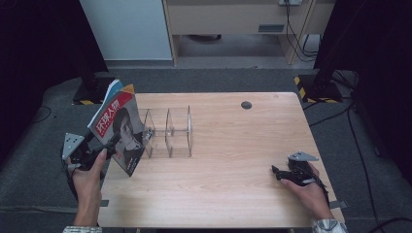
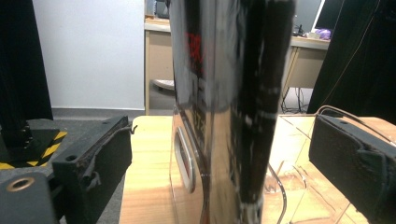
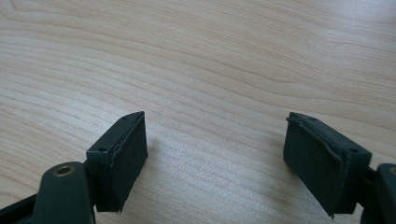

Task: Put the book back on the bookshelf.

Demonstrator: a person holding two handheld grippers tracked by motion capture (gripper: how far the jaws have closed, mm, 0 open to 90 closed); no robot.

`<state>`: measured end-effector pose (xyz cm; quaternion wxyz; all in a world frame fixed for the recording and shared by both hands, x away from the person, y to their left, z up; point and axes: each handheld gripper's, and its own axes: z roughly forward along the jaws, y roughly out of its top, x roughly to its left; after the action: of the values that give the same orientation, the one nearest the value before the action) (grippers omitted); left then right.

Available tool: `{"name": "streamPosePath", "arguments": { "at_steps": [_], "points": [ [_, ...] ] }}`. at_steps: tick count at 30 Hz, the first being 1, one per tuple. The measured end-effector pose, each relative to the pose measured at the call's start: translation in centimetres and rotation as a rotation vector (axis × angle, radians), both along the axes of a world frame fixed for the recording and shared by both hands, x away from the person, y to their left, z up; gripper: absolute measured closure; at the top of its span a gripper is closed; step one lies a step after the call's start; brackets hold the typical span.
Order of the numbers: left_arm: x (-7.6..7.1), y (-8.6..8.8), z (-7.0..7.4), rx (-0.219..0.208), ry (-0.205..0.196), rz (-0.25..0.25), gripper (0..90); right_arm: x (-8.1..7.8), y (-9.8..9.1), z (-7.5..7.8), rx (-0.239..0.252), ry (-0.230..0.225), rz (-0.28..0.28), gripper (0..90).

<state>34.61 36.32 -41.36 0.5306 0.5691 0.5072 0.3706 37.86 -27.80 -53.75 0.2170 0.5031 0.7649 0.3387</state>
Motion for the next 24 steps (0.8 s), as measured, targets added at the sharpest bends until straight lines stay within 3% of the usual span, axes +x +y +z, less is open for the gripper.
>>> {"name": "streamPosePath", "arguments": {
  "at_steps": [10,24],
  "points": [
    [-1.1,0.8,-1.0,0.011,0.018,0.007,5.4,0.0,0.0,0.0,-0.001,-0.001,0.002,21.9],
    [-2.3,0.0,-1.6,0.044,0.056,-0.045,5.5,-0.1,0.0,0.0,0.002,0.001,0.0,21.8]
  ]
}}
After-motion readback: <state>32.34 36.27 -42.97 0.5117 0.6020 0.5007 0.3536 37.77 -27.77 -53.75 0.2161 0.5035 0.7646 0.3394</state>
